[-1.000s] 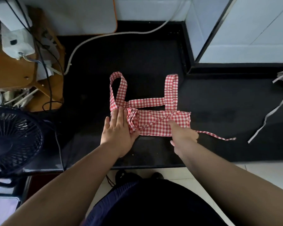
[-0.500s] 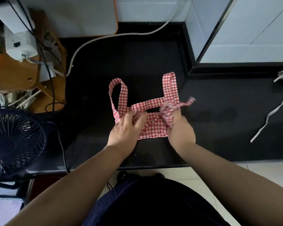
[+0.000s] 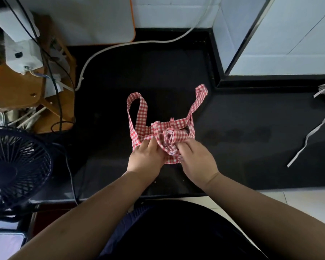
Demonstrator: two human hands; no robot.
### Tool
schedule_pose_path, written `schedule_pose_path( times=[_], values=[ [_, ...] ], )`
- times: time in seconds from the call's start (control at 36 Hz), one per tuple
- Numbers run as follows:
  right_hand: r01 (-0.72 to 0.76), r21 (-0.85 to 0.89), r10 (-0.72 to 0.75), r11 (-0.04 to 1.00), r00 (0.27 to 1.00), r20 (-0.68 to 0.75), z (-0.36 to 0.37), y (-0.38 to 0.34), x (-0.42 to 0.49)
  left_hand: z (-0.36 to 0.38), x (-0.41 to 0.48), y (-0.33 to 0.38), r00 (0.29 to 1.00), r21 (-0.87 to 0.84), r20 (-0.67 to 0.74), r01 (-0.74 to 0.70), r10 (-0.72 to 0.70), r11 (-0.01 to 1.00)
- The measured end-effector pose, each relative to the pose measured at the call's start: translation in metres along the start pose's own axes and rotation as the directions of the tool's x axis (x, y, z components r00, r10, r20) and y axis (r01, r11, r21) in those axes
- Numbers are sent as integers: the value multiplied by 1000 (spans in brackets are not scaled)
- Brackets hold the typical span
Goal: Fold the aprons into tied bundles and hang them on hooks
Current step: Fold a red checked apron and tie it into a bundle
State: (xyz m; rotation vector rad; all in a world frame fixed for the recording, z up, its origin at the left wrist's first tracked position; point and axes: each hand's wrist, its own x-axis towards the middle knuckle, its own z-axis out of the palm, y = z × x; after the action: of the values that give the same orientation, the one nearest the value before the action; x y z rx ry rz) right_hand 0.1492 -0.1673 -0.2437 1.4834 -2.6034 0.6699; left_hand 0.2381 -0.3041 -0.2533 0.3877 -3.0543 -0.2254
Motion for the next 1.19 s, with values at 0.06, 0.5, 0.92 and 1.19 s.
schedule_pose_path(
  times=[0.06,0.5,0.92,1.19],
  values=[
    [-95,36,94,995,995,25,2,3,-2,-5,0,-1,1000,-70,-8,21,-22,997],
    [-478,446,485,757,868,108,-6,5,3,-28,1,18,908,-149,281,362,-312,920],
    [-50,201,7,978,978,207,5,5,10,-38,13,11,724,-862,443,507,-529,-28],
    [-602,469,371,646,785,496,-11,-4,41,-40,17,8,709,-818,484,574,-513,22]
  ],
)
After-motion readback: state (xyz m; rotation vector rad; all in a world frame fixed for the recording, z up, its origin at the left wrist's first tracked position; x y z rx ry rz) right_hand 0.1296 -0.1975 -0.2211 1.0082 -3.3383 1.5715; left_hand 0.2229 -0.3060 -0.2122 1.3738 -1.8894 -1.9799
